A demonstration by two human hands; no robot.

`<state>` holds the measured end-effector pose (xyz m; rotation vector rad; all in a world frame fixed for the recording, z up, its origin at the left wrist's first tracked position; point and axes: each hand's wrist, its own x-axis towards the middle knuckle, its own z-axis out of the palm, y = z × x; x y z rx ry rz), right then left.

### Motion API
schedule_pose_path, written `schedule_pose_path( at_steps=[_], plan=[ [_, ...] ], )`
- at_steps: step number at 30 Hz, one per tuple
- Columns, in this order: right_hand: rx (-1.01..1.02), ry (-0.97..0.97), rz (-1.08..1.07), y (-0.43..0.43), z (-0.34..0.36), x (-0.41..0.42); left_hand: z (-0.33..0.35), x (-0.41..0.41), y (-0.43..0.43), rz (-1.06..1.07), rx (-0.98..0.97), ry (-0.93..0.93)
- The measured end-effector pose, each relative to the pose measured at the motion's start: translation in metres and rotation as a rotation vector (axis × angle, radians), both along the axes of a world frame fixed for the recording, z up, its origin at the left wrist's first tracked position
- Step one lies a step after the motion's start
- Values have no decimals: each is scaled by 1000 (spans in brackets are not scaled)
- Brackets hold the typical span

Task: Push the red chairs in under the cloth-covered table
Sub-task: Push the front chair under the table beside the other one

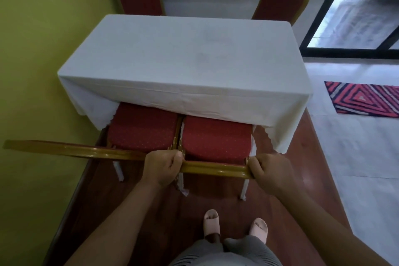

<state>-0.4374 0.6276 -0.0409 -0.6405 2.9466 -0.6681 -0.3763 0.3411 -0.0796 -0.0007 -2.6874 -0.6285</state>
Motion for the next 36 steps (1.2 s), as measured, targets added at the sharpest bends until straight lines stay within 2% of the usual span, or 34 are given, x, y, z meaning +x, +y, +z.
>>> schedule_pose_path(
  at_steps=[11,15,19,25,31,36],
  plan=[
    [-31,118,-51,0,-9,-4,-1,-5,4,79,51,39],
    [-106,203,-66,-1,-9,6,-2,2,18,122,127,132],
    [-171,224,-43,-8,-13,17,5,-1,40,-1,59,160],
    [-111,290,-51,-11,-13,11,6,-7,37,31,-12,99],
    [-134,335,-64,-13,-12,3,6,-18,33,17,-24,100],
    [-133,296,-65,-15,-12,-7,7,-26,32,15,-41,118]
  ],
)
